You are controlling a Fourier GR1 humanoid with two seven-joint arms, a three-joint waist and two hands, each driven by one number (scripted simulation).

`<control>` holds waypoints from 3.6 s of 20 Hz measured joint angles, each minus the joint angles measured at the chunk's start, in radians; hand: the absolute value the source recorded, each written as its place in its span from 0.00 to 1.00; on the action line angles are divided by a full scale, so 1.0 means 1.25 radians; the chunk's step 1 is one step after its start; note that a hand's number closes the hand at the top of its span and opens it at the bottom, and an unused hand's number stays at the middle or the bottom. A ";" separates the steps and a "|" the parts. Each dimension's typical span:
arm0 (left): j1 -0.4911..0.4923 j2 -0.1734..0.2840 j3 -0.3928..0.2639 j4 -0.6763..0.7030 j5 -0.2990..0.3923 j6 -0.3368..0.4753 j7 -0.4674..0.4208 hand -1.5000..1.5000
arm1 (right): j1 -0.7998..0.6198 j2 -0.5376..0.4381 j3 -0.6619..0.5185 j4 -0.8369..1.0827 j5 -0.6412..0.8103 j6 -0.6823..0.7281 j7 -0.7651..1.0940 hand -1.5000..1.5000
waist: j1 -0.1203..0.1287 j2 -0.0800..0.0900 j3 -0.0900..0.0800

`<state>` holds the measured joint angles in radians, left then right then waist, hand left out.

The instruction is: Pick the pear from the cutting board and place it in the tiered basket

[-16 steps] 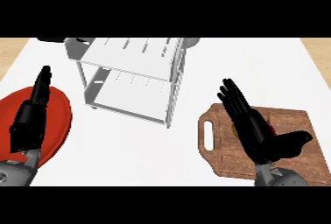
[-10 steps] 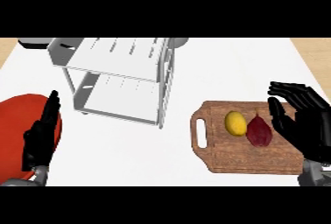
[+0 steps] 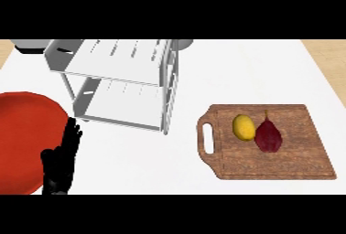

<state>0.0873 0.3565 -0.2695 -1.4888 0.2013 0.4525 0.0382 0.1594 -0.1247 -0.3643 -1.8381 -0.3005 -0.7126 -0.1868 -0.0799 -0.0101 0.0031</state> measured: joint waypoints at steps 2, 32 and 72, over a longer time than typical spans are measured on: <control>0.000 -0.015 -0.009 0.020 0.000 -0.018 -0.015 0.50 | 0.078 0.026 -0.011 -0.054 -0.015 0.027 -0.018 0.00 | 0.017 0.002 -0.001; -0.043 -0.063 -0.019 0.070 -0.033 -0.070 -0.060 0.50 | 0.172 -0.278 0.366 -0.290 0.788 0.230 1.013 0.00 | 0.089 0.012 -0.002; -0.016 -0.092 0.032 0.059 -0.069 -0.108 -0.041 0.50 | -0.184 -0.047 0.294 0.069 0.779 0.589 1.064 0.00 | 0.065 0.004 0.001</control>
<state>0.0675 0.2416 -0.2300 -1.4150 0.1151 0.3171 -0.0134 -0.0704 -0.1829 0.0035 -1.7516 0.6730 0.0236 1.1437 0.0011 -0.0045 0.0040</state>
